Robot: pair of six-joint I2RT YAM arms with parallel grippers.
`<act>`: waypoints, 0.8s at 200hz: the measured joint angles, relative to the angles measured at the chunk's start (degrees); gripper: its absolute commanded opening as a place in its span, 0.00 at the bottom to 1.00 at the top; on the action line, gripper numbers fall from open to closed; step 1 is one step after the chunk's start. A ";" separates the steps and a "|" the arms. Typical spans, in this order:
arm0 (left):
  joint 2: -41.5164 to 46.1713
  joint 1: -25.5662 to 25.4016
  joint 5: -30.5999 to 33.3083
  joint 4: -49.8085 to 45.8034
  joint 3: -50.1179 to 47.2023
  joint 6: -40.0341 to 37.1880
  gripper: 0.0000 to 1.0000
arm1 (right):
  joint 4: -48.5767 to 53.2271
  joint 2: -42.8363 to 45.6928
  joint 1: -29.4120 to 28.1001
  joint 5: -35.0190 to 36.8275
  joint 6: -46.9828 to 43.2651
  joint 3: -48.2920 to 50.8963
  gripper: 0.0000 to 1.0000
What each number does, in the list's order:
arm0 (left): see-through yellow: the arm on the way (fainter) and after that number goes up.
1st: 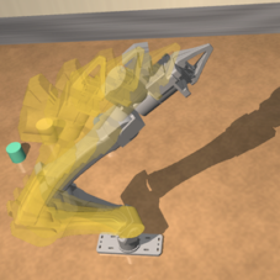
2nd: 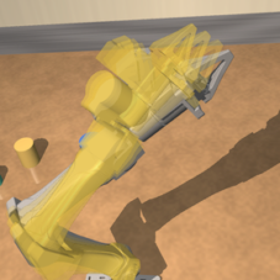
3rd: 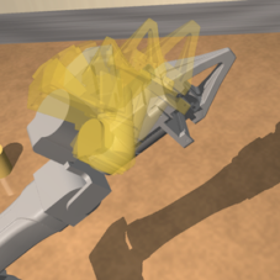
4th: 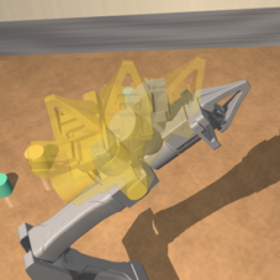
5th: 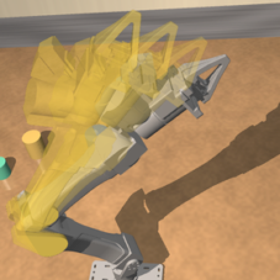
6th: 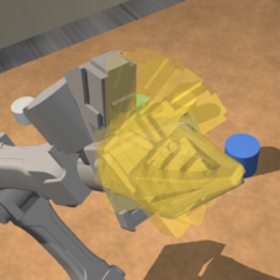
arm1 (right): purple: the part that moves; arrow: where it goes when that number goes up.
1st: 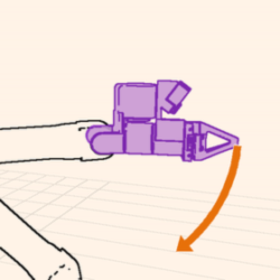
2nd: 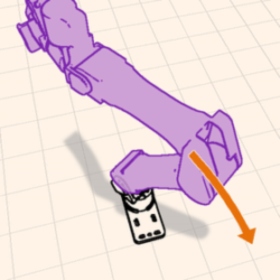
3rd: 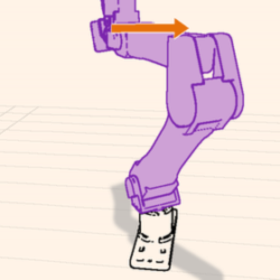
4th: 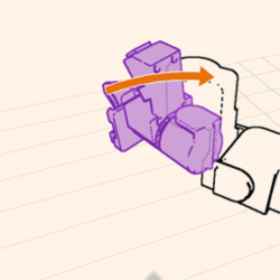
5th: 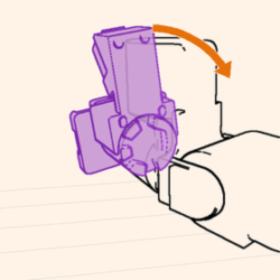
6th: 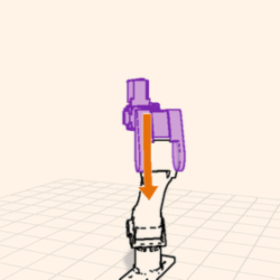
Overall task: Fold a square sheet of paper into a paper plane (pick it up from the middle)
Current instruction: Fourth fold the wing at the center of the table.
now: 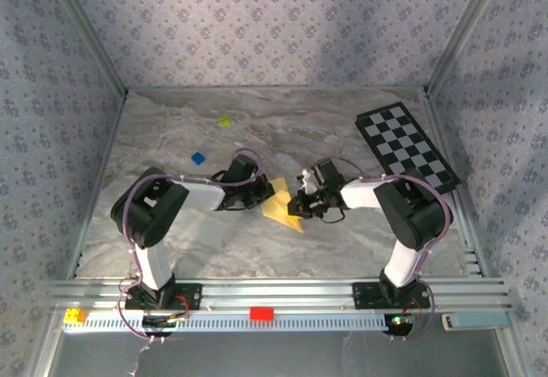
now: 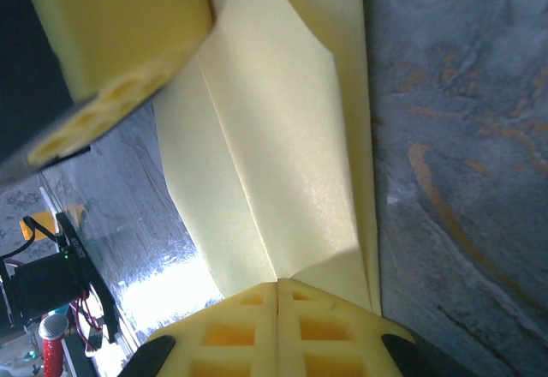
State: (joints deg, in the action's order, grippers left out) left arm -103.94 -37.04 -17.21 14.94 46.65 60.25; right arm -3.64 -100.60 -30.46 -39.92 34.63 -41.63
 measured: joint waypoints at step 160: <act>9.18 6.12 2.89 -10.95 3.48 -7.10 0.02 | -1.42 -0.24 0.50 -1.73 -0.83 0.55 0.00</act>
State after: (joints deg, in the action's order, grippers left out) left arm -94.76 -30.92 -14.33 3.99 50.13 53.15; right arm -5.06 -100.84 -29.95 -41.65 33.80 -41.08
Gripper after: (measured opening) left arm 0.043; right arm 0.050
